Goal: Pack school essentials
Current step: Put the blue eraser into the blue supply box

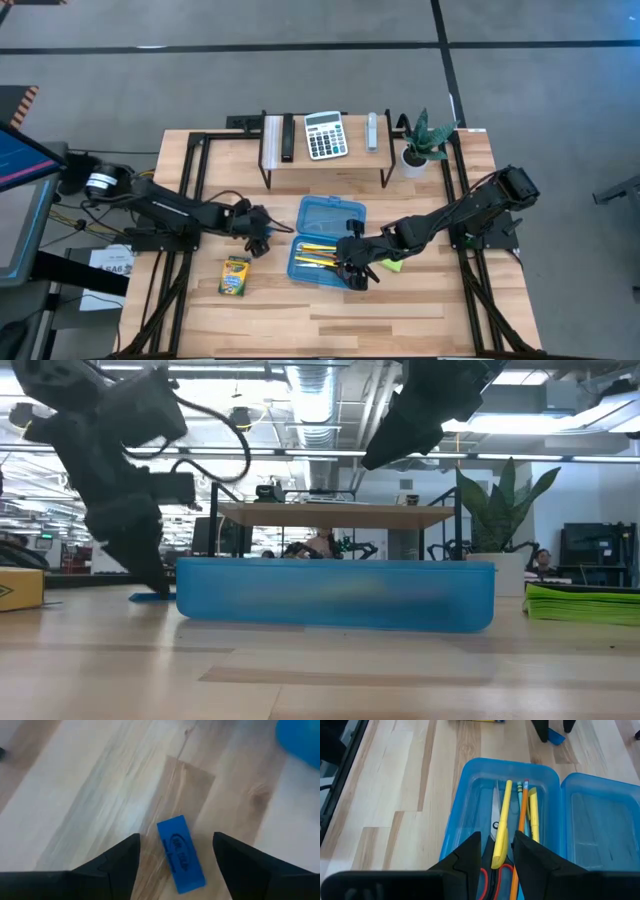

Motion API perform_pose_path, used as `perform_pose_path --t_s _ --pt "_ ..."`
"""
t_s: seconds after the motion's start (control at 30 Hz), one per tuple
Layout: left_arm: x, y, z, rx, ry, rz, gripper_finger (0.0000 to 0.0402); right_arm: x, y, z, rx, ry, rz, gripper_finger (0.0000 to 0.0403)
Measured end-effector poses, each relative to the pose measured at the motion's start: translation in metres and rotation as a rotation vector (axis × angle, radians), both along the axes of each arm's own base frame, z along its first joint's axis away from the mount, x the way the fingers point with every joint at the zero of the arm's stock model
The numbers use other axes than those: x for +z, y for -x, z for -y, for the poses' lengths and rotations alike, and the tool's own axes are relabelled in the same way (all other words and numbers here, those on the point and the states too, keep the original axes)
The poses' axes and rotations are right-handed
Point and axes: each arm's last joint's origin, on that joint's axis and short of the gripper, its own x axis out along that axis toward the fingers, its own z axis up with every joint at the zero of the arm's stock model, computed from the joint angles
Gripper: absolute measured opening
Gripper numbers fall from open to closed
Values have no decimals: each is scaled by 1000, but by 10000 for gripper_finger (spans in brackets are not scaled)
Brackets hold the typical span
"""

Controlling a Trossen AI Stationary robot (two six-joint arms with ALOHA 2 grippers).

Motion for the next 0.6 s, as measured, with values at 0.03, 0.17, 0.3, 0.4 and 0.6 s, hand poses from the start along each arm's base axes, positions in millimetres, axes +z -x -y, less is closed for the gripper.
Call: perform_pose_path --t_s 0.03,0.17,0.3,0.4,0.6 --pt "-2 -2 -1 10 -9 -19 243 0 0 0 0 0 0 131" --pt "-9 -10 -7 40 -8 -62 243 0 0 0 0 0 0 131" --pt "-12 -13 -9 73 -4 -57 226 0 0 0 1 2 -3 131" --pt "-11 -13 -9 85 -6 -51 199 0 0 0 1 2 -5 131" --pt "-11 -13 -10 88 -19 -51 109 0 0 0 0 2 -6 131"
